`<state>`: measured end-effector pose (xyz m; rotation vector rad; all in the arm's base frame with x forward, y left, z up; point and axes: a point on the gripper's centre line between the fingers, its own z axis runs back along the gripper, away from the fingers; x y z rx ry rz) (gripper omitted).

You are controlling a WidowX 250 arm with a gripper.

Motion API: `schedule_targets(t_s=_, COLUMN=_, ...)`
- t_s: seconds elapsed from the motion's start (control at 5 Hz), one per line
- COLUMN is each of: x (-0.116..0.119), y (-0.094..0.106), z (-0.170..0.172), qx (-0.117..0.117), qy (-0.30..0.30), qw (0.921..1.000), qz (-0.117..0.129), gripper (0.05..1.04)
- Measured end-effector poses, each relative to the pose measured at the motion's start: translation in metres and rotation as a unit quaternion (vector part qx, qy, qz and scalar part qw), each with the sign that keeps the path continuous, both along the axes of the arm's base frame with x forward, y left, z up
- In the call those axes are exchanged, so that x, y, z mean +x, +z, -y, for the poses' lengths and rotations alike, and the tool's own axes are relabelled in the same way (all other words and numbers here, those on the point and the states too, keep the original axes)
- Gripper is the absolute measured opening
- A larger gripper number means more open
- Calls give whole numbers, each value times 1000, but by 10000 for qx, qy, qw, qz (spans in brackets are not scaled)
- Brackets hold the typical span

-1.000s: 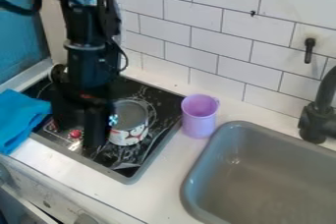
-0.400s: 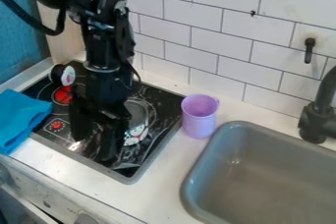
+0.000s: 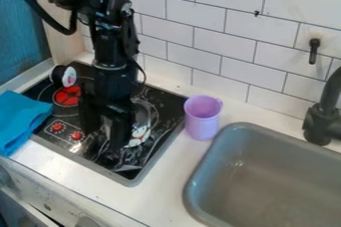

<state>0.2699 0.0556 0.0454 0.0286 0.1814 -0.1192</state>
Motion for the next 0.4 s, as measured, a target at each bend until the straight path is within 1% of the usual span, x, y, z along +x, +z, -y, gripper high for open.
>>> schedule_targets(t_s=0.2, x=20, y=-3, z=-2, qx=6, qy=76, qw=9999, qz=74, gripper=1005)
schedule_targets(t_s=0.4, x=39, y=-7, z=-1, qx=-59, qy=164, qw=9998, qz=126, gripper=1005)
